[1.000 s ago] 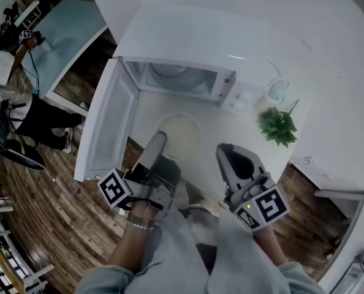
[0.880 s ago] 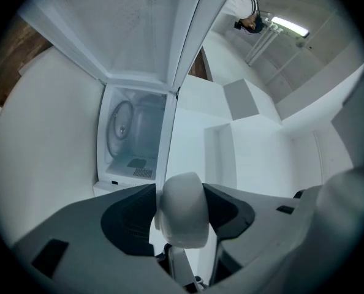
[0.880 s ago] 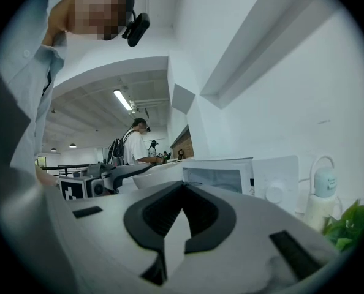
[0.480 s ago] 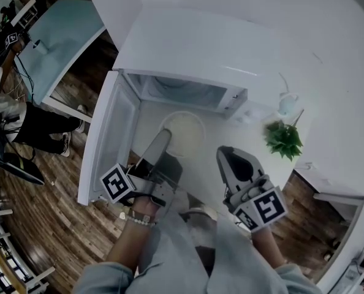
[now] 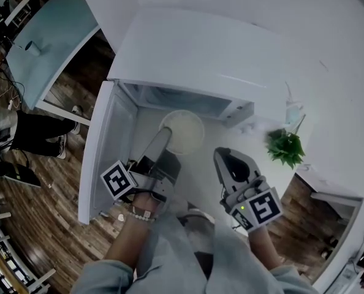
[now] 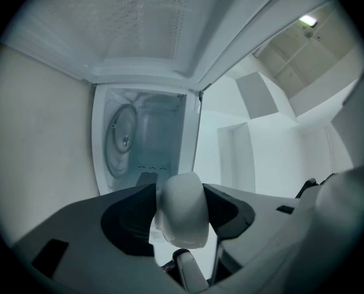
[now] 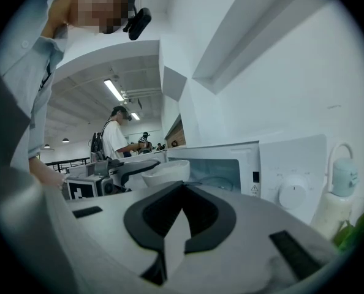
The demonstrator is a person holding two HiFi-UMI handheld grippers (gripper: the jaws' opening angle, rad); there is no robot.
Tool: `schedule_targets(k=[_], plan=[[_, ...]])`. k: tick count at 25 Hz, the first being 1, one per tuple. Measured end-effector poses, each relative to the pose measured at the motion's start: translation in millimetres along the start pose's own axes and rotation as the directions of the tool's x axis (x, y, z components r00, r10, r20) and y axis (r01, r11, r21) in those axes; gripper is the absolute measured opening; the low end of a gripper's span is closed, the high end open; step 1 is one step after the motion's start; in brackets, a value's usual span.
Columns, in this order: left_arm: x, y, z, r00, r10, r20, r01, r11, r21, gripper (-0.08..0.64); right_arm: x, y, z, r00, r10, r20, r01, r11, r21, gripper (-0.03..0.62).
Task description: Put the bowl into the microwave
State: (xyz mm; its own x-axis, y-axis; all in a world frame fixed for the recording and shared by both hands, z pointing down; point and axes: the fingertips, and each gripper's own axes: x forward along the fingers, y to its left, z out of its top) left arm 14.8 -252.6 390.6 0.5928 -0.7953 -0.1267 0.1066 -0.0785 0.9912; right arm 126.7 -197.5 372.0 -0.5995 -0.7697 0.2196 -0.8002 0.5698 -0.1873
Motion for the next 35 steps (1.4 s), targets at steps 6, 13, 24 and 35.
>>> schedule_targets(k=[6,13,24,35], plan=[[15,19,14,1.0,0.008,0.019,-0.008,1.0,-0.015,0.224,15,-7,-8,1.0,-0.021,-0.021,0.02,0.998,-0.065,0.002],[37,40,27,0.999,0.027,0.024,-0.027,1.0,0.011,0.224,28,-14,-21,0.998,-0.042,-0.052,0.036,0.992,-0.117,0.002],[50,69,44,0.997,0.066,0.039,-0.066,0.998,0.01,0.224,60,-28,-37,0.993,-0.094,-0.071,0.083,0.985,-0.153,0.003],[58,84,50,0.996,0.088,0.033,-0.088,0.996,0.001,0.224,106,-27,-61,0.982,-0.094,-0.164,0.061,0.979,-0.193,0.252]])
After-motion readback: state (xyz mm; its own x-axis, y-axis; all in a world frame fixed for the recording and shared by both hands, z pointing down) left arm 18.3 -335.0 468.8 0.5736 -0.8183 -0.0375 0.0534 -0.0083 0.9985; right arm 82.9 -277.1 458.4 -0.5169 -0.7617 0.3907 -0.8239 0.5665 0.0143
